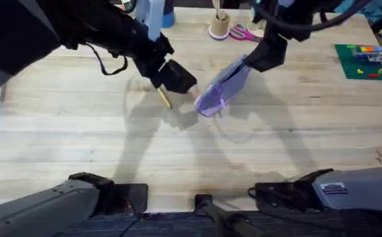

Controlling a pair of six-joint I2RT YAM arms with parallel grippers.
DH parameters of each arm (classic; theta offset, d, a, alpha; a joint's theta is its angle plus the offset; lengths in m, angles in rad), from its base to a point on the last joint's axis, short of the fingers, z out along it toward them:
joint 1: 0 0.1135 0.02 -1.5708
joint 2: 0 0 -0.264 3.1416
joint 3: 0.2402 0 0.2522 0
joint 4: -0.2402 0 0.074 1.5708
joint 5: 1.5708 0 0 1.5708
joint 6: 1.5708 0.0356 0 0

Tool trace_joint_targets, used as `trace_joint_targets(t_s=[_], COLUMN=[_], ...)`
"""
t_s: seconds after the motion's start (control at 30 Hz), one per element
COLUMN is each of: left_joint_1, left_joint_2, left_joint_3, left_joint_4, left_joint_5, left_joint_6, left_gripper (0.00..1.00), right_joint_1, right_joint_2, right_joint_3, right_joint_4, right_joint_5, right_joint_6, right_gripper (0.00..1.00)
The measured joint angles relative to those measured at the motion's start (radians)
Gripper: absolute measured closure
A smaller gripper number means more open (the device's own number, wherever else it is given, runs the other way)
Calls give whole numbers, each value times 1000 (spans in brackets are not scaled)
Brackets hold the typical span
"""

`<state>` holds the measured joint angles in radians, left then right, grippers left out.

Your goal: Unzip the bag, pick up the pens from the table one at a time and place them inside, then zip the bag closed.

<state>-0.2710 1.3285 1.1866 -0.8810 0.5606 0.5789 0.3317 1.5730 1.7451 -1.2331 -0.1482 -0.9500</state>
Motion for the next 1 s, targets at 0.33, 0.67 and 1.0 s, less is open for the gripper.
trace_joint_targets(t_s=[0.33,0.67,1.0], left_joint_1=[53,53,53], left_joint_2=[0,0,0], left_joint_3=[0,0,0], left_joint_4=[-10,-10,-10], left_joint_5=[-5,-4,-4], left_joint_6=[0,0,0], left_gripper=[6,6,6], right_joint_1=[0,0,0], right_joint_2=[24,24,26], right_joint_3=[1,1,2], right_joint_4=[68,67,-21], right_joint_5=[138,14,-29], right_joint_6=[-442,-574,-592], right_gripper=[7,31,970])
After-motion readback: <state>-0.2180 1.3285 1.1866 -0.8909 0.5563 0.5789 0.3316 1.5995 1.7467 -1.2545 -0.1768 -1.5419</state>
